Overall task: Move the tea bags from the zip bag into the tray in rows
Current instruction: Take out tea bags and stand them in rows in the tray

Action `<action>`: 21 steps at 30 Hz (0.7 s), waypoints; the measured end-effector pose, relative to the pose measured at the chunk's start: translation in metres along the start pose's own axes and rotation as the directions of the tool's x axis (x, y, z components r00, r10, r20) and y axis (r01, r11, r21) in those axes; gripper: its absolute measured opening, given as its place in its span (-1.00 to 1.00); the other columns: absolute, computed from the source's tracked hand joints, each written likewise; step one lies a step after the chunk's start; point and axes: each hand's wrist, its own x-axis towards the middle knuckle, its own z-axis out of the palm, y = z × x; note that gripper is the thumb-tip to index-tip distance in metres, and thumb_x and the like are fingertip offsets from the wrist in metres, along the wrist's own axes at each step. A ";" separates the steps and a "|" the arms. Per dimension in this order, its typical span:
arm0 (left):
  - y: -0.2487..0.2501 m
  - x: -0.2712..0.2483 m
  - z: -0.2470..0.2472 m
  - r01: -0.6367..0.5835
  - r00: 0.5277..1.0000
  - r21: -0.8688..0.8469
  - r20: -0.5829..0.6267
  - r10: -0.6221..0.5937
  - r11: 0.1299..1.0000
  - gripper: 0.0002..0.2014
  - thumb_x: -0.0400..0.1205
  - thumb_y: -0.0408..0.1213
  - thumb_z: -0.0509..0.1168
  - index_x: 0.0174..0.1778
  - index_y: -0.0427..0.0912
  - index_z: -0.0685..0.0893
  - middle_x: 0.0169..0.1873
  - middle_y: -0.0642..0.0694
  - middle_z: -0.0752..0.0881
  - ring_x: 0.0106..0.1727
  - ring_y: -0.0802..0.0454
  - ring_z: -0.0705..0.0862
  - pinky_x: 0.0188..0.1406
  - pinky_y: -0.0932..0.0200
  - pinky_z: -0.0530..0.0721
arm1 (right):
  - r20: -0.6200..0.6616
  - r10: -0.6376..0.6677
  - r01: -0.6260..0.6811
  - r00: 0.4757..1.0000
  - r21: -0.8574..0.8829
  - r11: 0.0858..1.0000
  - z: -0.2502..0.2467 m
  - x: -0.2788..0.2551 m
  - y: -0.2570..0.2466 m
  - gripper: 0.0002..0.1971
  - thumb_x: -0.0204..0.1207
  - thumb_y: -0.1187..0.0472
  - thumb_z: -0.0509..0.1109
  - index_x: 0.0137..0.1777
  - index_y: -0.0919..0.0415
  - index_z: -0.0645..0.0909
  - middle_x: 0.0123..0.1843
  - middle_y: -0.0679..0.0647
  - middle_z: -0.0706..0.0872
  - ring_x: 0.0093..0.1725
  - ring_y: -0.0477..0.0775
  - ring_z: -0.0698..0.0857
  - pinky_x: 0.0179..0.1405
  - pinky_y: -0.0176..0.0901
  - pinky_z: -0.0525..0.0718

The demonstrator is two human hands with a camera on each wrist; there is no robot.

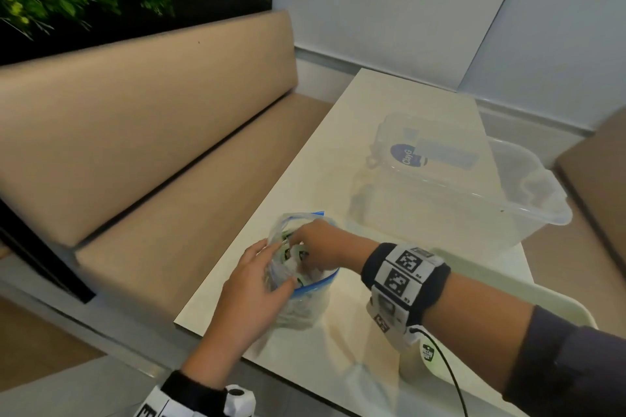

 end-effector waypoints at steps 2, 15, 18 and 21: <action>0.005 0.001 -0.008 -0.034 0.999 -0.024 -0.041 0.033 0.999 -0.42 0.52 -0.16 0.44 0.48 0.08 0.48 0.52 0.18 0.32 0.49 0.16 0.40 0.39 0.14 0.42 | -0.082 0.046 -0.030 0.996 0.182 0.983 -0.014 -0.006 0.012 -0.66 0.50 0.19 0.43 0.28 0.20 0.61 -0.01 0.10 0.61 -0.11 0.07 0.61 -0.19 -0.20 0.56; 0.075 0.013 -0.029 0.207 0.975 -0.773 0.215 -0.060 0.600 -0.22 0.34 -0.04 0.51 0.49 0.14 0.36 0.31 0.03 0.66 0.19 0.11 0.71 0.26 0.03 0.65 | -0.231 0.045 0.189 0.972 0.881 0.434 -0.066 -0.065 0.033 -0.83 0.47 0.39 0.46 0.03 0.26 0.61 -0.15 0.11 0.71 -0.24 -0.01 0.74 -0.20 -0.22 0.78; 0.093 0.009 -0.017 0.351 0.918 -0.822 0.396 0.007 0.449 -0.37 0.49 -0.27 0.46 0.47 0.05 0.40 0.20 -0.07 0.75 0.14 -0.10 0.76 0.04 -0.09 0.77 | -0.234 0.055 0.191 0.971 0.891 0.412 -0.061 -0.085 0.031 -0.70 0.45 0.38 0.48 0.13 0.23 0.52 -0.22 0.11 0.71 -0.29 0.03 0.72 -0.25 -0.18 0.74; 0.107 0.005 -0.008 0.470 0.851 -0.804 0.523 0.056 0.364 -0.57 0.48 -0.33 0.31 0.30 -0.15 0.60 0.14 -0.28 0.76 0.11 -0.32 0.75 -0.19 -0.04 0.81 | -0.227 0.121 0.149 0.966 0.878 0.455 -0.052 -0.104 0.035 -0.66 0.43 0.31 0.52 0.16 0.26 0.52 -0.25 0.10 0.72 -0.35 0.04 0.70 -0.28 -0.16 0.73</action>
